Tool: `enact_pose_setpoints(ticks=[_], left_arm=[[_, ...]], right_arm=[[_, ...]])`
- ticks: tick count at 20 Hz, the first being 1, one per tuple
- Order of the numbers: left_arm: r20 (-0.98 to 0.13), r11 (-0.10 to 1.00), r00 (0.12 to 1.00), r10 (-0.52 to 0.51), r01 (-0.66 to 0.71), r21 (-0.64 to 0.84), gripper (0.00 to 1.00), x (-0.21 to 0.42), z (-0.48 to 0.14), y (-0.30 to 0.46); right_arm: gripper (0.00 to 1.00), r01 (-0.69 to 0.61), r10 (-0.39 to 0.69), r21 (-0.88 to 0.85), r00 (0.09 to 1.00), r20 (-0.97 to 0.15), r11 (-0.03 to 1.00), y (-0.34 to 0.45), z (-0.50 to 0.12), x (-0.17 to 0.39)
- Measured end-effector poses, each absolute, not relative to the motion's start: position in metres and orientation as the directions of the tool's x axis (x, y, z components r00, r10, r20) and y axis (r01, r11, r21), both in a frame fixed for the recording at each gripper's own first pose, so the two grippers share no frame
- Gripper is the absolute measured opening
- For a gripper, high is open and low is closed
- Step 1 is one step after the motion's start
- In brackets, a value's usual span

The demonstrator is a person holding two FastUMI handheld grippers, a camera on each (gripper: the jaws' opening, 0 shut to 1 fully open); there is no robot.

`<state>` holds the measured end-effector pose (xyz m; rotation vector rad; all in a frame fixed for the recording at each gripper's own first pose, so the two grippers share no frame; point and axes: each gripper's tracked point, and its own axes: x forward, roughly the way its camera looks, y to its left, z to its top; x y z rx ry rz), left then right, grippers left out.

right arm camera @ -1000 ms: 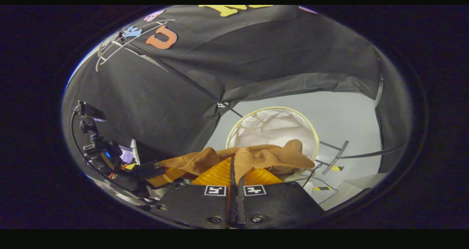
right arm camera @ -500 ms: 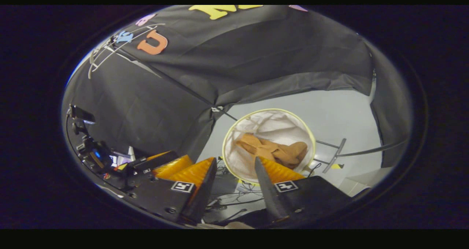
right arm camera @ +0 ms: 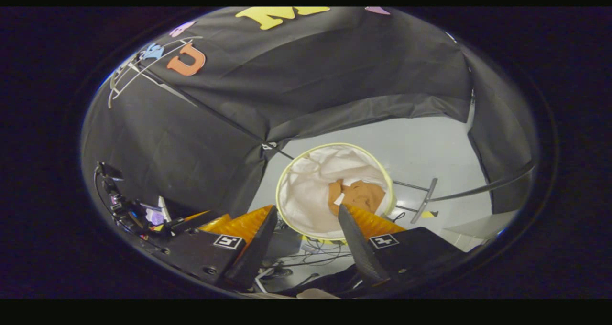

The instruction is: Grasp the clothes on the hanger with both hands and then place them into the laundry hamper below.

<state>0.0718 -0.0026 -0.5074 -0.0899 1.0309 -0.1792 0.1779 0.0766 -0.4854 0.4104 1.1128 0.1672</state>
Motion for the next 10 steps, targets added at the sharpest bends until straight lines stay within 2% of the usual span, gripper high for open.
enact_pose_setpoints(ticks=[2,5,10], left_arm=[[-0.835,0.982,0.516,-0.190,0.112,-0.154,0.94,0.068,-0.499,-0.003],[-0.809,0.983,0.559,-0.182,0.133,-0.129,0.94,0.067,-0.477,-0.007],[-0.709,0.989,0.690,-0.145,0.118,-0.087,0.94,0.071,-0.407,-0.018]], right_arm=[[0.82,0.053,0.323,0.386,0.451,-0.832,0.921,0.072,-0.477,0.170],[0.82,0.016,0.301,0.365,0.532,-0.792,0.931,0.066,-0.438,0.168],[0.83,-0.125,0.348,0.363,0.672,-0.654,0.923,0.069,-0.343,0.159]])
